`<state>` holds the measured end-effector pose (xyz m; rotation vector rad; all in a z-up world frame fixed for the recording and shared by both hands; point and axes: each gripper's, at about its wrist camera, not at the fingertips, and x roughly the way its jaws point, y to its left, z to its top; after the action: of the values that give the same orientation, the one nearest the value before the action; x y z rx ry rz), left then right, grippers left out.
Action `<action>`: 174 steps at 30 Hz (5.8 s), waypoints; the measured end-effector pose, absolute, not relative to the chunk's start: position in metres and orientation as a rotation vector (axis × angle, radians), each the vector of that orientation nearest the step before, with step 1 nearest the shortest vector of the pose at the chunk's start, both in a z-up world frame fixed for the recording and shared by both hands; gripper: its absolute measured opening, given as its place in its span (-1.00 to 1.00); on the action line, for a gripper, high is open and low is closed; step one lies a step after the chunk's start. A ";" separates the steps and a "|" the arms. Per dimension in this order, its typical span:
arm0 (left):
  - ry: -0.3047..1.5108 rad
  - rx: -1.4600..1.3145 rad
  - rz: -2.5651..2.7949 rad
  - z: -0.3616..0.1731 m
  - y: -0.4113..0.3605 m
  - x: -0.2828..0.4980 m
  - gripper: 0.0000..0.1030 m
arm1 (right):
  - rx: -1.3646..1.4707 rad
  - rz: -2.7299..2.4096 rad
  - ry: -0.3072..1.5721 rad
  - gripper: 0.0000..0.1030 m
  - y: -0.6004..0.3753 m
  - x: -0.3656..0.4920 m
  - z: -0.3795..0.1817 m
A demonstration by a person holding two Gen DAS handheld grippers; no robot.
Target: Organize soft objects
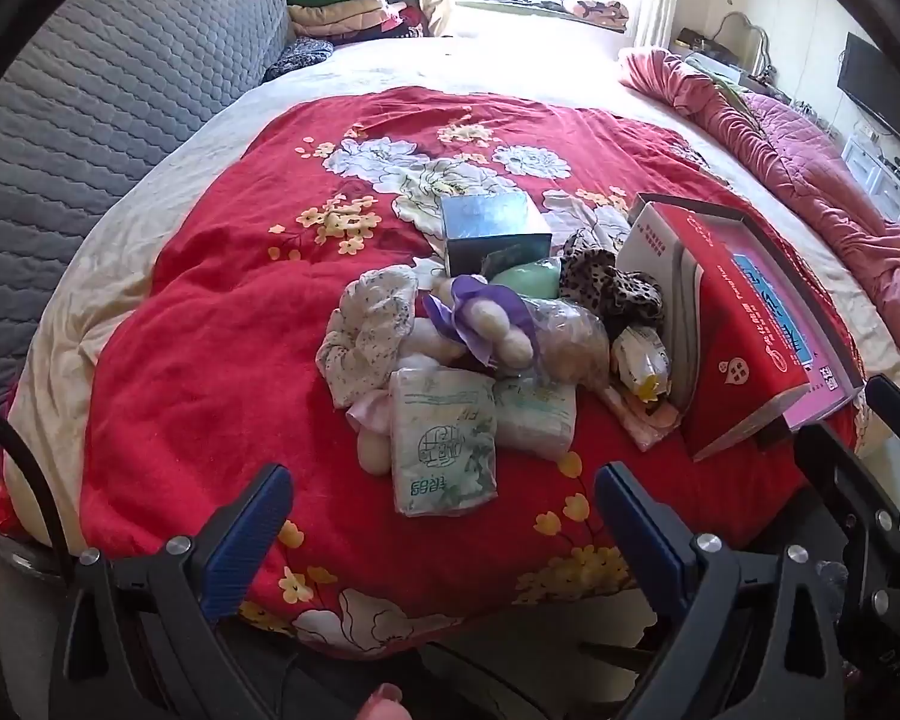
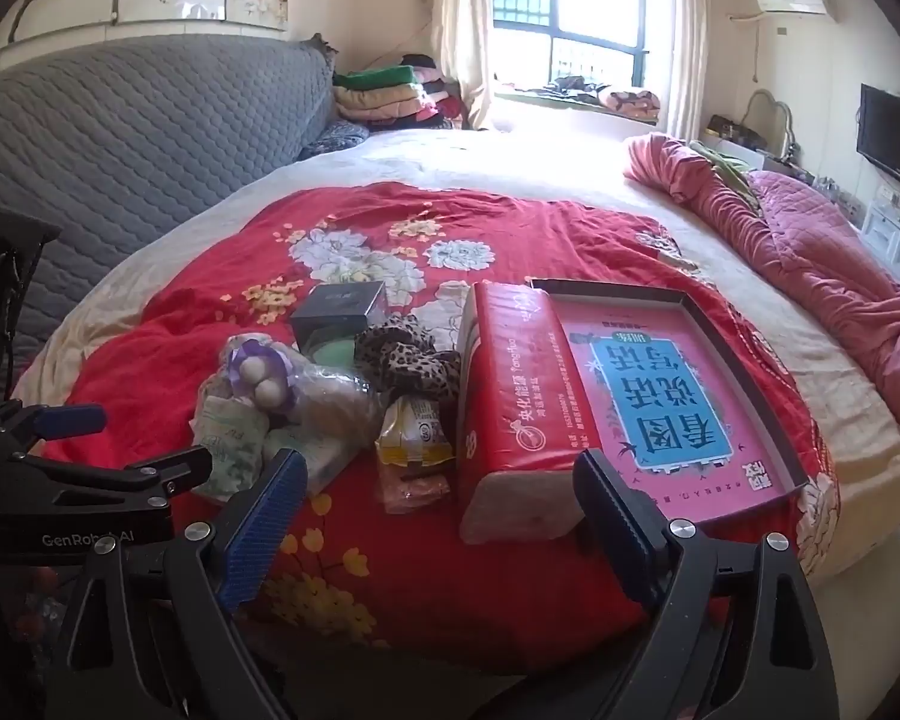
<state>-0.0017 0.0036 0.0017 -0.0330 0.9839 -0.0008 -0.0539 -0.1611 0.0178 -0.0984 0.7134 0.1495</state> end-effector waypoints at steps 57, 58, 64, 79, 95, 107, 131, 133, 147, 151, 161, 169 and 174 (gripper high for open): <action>1.028 -0.026 -0.013 0.000 -0.006 -0.002 0.96 | -0.068 0.097 0.723 0.76 -0.183 -0.044 0.017; 1.029 -0.026 -0.014 0.000 -0.006 -0.002 0.96 | -0.068 0.097 0.723 0.76 -0.183 -0.044 0.017; 1.028 -0.030 -0.015 -0.001 -0.005 -0.002 0.96 | -0.067 0.096 0.720 0.76 -0.184 -0.044 0.018; 1.043 -0.084 -0.043 -0.006 0.007 -0.004 0.96 | -0.063 0.099 0.727 0.76 -0.187 -0.042 0.016; 1.181 -0.227 -0.021 -0.060 0.024 0.018 0.84 | -0.080 0.088 0.688 0.76 -0.190 -0.024 0.014; 1.226 -0.225 0.060 -0.079 0.019 0.046 0.36 | -0.153 0.183 0.671 0.77 -0.175 0.008 0.012; 1.192 -0.478 -0.083 -0.088 0.067 0.036 -0.13 | -0.516 0.620 0.722 0.69 -0.062 0.059 -0.026; 1.191 -0.471 -0.083 -0.087 0.067 0.035 -0.13 | -0.546 0.629 0.725 0.67 -0.056 0.061 -0.029; 1.172 -0.475 -0.102 -0.082 0.071 0.028 -0.13 | -0.536 0.700 0.781 -0.60 -0.036 0.081 -0.048; 1.156 -0.481 -0.124 -0.078 0.071 0.027 -0.13 | -0.410 0.710 0.796 -0.61 -0.053 0.082 -0.037; 1.085 -0.460 -0.133 -0.059 0.069 0.021 -0.14 | -0.249 0.677 0.741 -0.63 -0.084 0.074 -0.004; 1.041 -0.417 -0.147 -0.040 0.057 0.021 -0.14 | -0.152 0.639 0.678 -0.63 -0.113 0.064 0.023; 1.010 -0.366 -0.163 -0.022 0.042 0.022 -0.14 | -0.110 0.607 0.634 -0.63 -0.136 0.054 0.038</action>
<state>0.0217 0.0425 -0.0224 -0.3659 1.0103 -0.1629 0.0536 -0.1359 0.0382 -0.1096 0.6341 0.6067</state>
